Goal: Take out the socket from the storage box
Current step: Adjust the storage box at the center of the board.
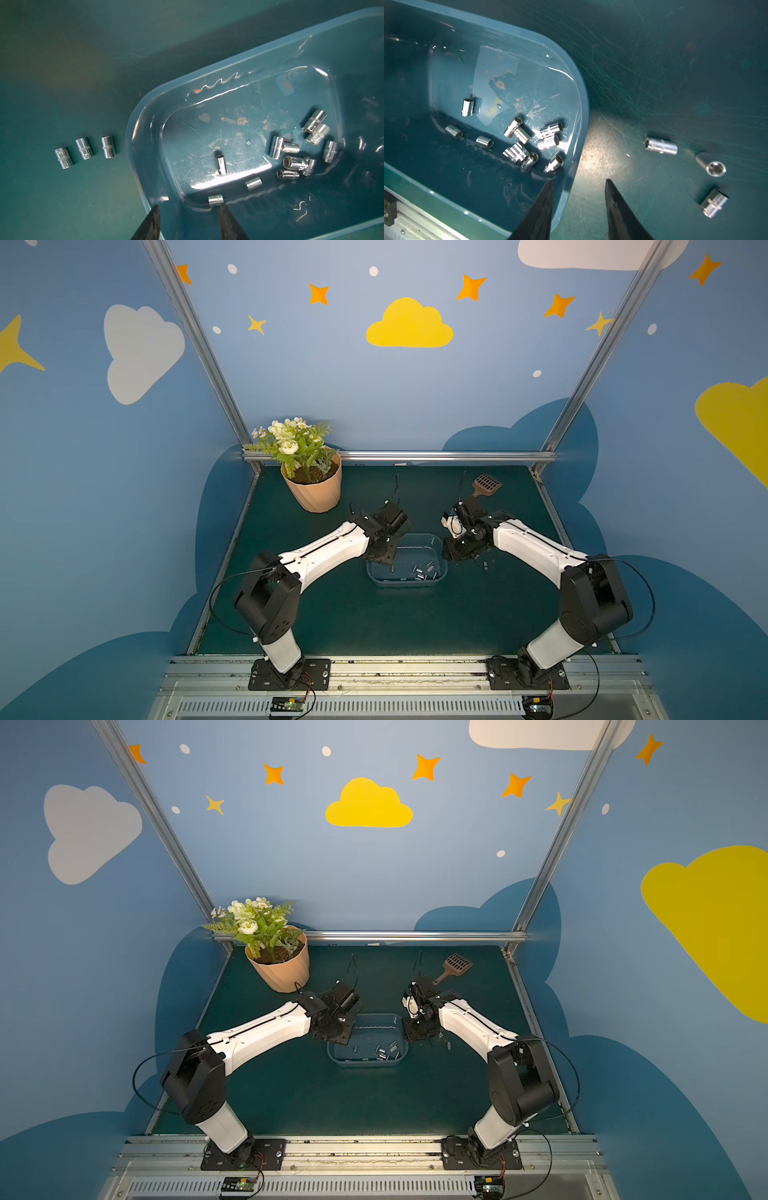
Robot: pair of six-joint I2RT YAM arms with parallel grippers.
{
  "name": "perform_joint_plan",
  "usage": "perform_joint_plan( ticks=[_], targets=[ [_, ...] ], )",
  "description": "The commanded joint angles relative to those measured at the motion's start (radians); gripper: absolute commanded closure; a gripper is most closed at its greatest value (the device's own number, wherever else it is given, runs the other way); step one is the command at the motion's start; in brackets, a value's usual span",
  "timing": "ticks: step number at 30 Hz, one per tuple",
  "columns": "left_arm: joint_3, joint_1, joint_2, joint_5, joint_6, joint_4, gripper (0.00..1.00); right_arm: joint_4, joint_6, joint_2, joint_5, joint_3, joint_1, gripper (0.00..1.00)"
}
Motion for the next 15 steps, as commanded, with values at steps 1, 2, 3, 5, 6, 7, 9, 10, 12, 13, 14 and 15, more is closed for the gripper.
perform_joint_plan(
  ticks=[1,2,3,5,6,7,9,10,12,13,14,15],
  targets=[
    [-0.014,-0.001,-0.035,-0.027,-0.005,0.013,0.52,0.029,0.023,0.03,-0.014,-0.009,0.012,0.58],
    [-0.013,0.0,-0.037,-0.031,-0.002,0.008,0.52,0.031,0.028,0.039,-0.017,-0.008,0.013,0.58],
    [-0.012,-0.001,-0.04,-0.036,0.0,0.003,0.52,0.032,0.031,0.049,-0.023,-0.005,0.016,0.59],
    [-0.009,-0.001,-0.043,-0.047,0.006,-0.007,0.51,0.036,0.036,0.072,-0.033,0.005,0.018,0.61],
    [-0.009,-0.001,-0.048,-0.051,0.006,-0.009,0.51,0.031,0.039,0.084,-0.039,0.014,0.02,0.62],
    [-0.009,0.0,-0.049,-0.053,0.006,-0.009,0.51,0.027,0.039,0.097,-0.044,0.024,0.019,0.64],
    [-0.007,0.003,-0.057,-0.056,0.011,-0.005,0.5,0.022,0.041,0.122,-0.049,0.037,0.021,0.68],
    [-0.004,0.005,-0.058,-0.059,0.012,-0.005,0.5,0.02,0.042,0.13,-0.053,0.041,0.021,0.71],
    [0.007,0.008,-0.057,-0.062,0.018,-0.011,0.5,0.019,0.039,0.138,-0.056,0.045,0.022,0.77],
    [0.011,0.008,-0.054,-0.066,0.022,-0.017,0.5,0.016,0.04,0.14,-0.053,0.048,0.02,0.8],
    [0.018,0.008,-0.05,-0.068,0.022,-0.028,0.49,0.007,0.039,0.142,-0.05,0.053,0.019,0.83],
    [0.025,0.01,-0.044,-0.067,0.021,-0.046,0.49,-0.01,0.037,0.145,-0.046,0.063,0.019,0.85]
  ],
)
